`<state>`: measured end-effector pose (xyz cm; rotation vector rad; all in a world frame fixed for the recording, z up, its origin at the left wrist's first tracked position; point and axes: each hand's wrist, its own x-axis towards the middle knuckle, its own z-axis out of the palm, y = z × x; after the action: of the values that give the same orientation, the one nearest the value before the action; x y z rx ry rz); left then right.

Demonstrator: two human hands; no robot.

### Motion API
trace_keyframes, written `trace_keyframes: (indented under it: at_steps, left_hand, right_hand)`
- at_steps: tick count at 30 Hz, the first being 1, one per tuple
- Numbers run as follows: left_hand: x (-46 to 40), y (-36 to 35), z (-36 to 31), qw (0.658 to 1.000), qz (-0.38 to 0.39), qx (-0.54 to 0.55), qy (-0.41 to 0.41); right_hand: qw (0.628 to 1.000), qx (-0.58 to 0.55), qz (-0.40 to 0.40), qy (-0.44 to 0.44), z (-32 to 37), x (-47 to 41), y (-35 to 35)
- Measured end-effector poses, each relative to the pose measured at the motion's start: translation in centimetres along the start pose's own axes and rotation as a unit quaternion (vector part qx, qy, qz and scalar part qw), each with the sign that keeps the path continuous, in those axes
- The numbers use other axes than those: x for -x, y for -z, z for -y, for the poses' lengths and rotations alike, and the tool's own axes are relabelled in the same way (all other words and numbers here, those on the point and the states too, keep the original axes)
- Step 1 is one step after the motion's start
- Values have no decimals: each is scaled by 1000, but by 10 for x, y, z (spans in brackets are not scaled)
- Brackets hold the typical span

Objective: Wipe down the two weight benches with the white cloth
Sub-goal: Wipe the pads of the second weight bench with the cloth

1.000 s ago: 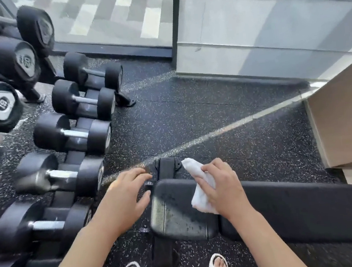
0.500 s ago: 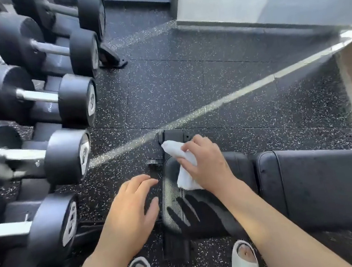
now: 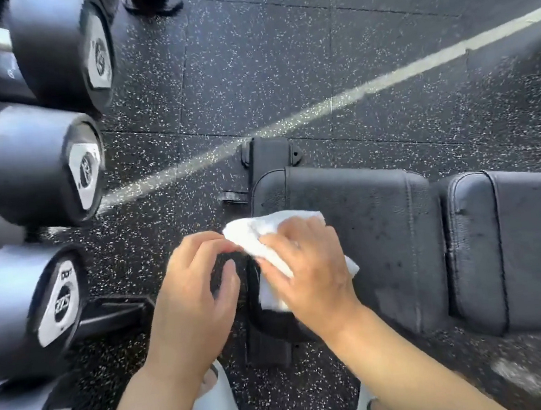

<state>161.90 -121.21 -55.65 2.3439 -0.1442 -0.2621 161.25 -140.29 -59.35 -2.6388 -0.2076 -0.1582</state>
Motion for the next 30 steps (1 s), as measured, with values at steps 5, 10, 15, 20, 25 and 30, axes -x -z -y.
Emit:
trace_keyframes:
  at_steps: [5, 10, 15, 20, 25, 30]
  left_hand:
    - [-1, 3, 1, 999, -29, 12, -5]
    - [-5, 9, -1, 1000, -27, 8, -8]
    - [-3, -11, -5, 998, 4, -5, 54]
    - [26, -43, -6, 992, 51, 36, 107]
    - [65, -44, 7, 990, 64, 39, 119]
    - [84, -46, 5, 989, 68, 42, 123]
  right_hand:
    - [997, 0, 26, 67, 15, 63, 8]
    - [989, 5, 56, 138, -5, 9, 18]
    - [999, 36, 20, -28, -24, -126, -2]
    - [999, 50, 21, -4, -15, -122, -11]
    - [998, -16, 39, 48, 4, 6, 3]
    - [992, 27, 72, 96, 7, 62, 4]
